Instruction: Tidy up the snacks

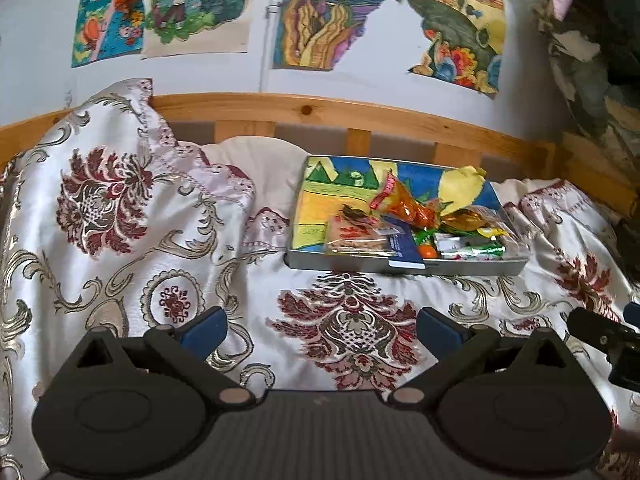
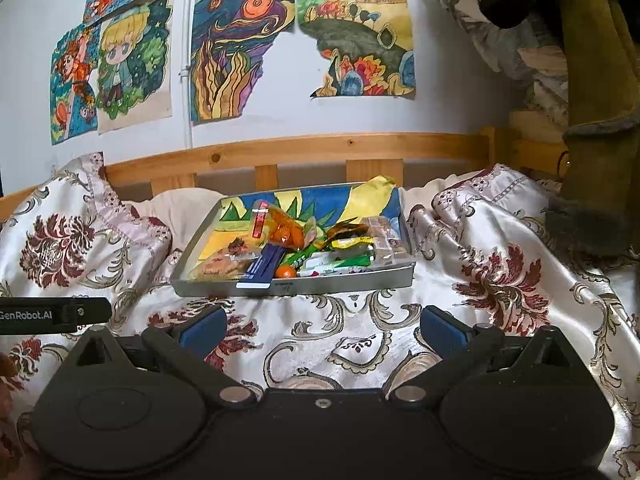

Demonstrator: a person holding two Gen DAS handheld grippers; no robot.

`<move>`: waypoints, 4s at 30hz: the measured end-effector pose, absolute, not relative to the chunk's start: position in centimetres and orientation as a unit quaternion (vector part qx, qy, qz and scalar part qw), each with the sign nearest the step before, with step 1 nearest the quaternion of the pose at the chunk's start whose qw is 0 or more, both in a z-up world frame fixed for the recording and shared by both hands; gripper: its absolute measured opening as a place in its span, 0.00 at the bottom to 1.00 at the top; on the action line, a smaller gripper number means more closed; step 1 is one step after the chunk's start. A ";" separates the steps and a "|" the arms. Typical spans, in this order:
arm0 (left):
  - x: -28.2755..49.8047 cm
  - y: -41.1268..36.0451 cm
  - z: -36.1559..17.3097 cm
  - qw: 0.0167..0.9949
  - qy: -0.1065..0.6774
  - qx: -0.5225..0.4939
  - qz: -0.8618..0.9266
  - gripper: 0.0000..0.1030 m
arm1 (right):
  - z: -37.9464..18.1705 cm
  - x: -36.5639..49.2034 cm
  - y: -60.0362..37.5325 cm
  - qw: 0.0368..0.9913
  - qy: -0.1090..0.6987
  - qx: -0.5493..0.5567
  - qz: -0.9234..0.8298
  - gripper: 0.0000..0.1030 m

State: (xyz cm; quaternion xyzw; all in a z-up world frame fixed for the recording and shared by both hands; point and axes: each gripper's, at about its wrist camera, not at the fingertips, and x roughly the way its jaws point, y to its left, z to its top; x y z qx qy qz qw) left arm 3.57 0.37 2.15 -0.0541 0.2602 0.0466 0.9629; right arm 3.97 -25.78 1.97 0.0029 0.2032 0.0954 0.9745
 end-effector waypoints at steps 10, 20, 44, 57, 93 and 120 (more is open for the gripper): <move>3.3 -0.2 1.9 0.964 0.262 -0.030 0.031 0.99 | 1.7 4.3 -25.8 0.973 0.213 0.009 0.091 0.99; 3.2 -0.2 1.8 0.964 0.264 -0.029 0.028 0.99 | 1.6 4.3 -25.7 0.972 0.214 0.005 0.093 0.99; 3.2 -0.2 1.8 0.964 0.264 -0.028 0.029 0.99 | 1.5 4.3 -25.6 0.972 0.216 0.005 0.092 0.99; 3.2 -0.1 1.7 0.964 0.265 -0.026 0.028 0.99 | 1.4 4.3 -25.5 0.972 0.217 0.005 0.092 0.99; 2.9 0.0 1.7 0.960 0.278 -0.019 0.018 0.99 | 1.5 4.4 -25.5 0.972 0.218 0.004 0.092 0.99; 2.8 0.0 1.8 0.960 0.278 -0.011 0.022 0.99 | 1.2 4.0 -25.2 0.971 0.220 0.004 0.091 0.99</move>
